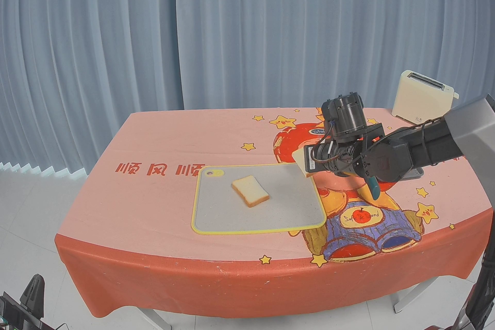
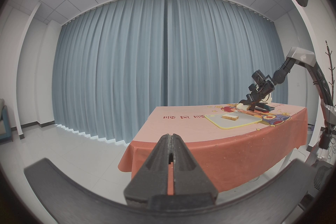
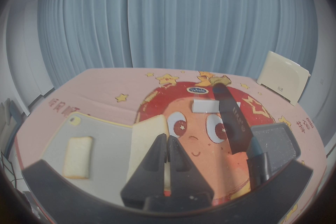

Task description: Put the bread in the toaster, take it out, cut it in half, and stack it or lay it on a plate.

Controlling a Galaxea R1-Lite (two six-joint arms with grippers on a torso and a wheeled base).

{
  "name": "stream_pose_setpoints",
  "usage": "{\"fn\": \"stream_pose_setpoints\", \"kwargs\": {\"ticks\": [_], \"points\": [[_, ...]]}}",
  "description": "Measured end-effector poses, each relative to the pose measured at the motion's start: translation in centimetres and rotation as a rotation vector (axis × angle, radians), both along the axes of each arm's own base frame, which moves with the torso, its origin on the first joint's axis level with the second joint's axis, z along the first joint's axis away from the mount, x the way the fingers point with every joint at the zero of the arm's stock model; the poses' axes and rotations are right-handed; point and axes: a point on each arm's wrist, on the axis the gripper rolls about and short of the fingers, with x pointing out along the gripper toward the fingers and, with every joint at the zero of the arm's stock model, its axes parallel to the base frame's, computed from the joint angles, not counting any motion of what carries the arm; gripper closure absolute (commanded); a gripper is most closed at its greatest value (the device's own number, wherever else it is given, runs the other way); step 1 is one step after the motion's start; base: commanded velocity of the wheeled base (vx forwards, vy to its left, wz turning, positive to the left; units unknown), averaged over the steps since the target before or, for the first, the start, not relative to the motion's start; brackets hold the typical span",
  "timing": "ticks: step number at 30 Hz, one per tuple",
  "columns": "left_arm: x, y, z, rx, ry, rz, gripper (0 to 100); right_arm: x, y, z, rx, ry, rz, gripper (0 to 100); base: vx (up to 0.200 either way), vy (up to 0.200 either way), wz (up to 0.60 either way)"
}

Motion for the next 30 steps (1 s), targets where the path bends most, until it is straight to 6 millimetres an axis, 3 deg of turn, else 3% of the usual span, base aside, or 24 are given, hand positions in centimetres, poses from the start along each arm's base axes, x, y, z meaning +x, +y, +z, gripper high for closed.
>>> {"fn": "stream_pose_setpoints", "kwargs": {"ticks": [6,30], "points": [[0.0,0.0,0.0,0.0,0.0,0.0,100,-1.5,0.7,2.1,0.026,-0.037,0.031,100,0.0,0.0,0.0],[0.0,0.0,0.0,0.0,0.0,0.0,100,-4.0,-0.1,4.9,0.072,-0.078,0.049,100,0.0,0.0,0.0]]}}
